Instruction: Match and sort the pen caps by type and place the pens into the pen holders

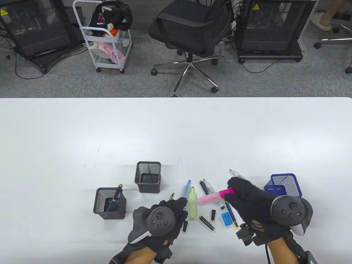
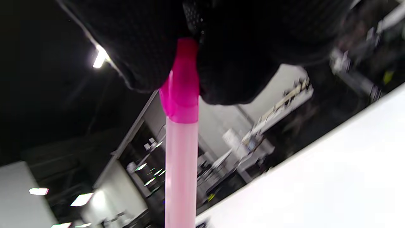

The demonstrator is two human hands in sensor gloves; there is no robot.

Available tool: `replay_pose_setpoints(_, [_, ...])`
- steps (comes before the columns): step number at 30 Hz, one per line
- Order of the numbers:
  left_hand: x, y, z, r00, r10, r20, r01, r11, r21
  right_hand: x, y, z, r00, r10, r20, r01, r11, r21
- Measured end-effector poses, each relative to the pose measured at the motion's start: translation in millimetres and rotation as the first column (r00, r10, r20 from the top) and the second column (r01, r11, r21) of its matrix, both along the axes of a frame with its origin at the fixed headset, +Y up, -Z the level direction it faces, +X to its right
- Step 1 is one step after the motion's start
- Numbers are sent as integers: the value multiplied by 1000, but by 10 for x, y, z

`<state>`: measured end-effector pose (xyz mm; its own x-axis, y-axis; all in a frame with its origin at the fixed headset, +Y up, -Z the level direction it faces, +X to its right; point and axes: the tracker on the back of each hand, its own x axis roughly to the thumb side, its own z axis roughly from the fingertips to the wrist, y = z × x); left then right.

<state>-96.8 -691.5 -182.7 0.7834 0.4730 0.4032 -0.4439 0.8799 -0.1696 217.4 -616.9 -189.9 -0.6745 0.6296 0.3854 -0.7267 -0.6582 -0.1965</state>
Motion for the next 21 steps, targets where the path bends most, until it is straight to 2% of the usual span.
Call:
replay_pose_setpoints(2, [-56, -13, -32, 1000, 19, -23, -20, 1000, -17, 116, 174, 14, 986, 128, 102, -133, 991, 34])
replay_pose_setpoints(4, [-82, -23, -52, 999, 26, -34, -27, 999, -22, 209, 334, 10, 943, 252, 216, -268, 962, 48])
replay_pose_setpoints(6, [-90, -22, -51, 999, 18, -33, -19, 1000, -18, 291, 466, 1, 871, 387, 302, -411, 911, 17])
replay_pose_setpoints(7, [-89, -19, -50, 999, 16, -33, -17, 1000, -16, 343, 531, -9, 812, 466, 352, -491, 871, -20])
replay_pose_setpoints(11, [-72, -3, -45, 999, 19, -30, -19, 1000, -7, 544, 613, -64, 661, 587, 467, -589, 792, -162])
replay_pose_setpoints(13, [-65, -5, -41, 1000, 14, -27, -14, 1000, -6, 651, 563, -112, 610, 627, 486, -587, 768, -254])
replay_pose_setpoints(16, [-66, -6, -39, 1000, 9, -24, -9, 1000, -7, 714, 408, -177, 594, 657, 463, -569, 751, -335])
replay_pose_setpoints(21, [-73, -16, -39, 1000, 9, -27, -10, 1000, -21, 675, 24, -292, 569, 737, 366, -591, 675, -440])
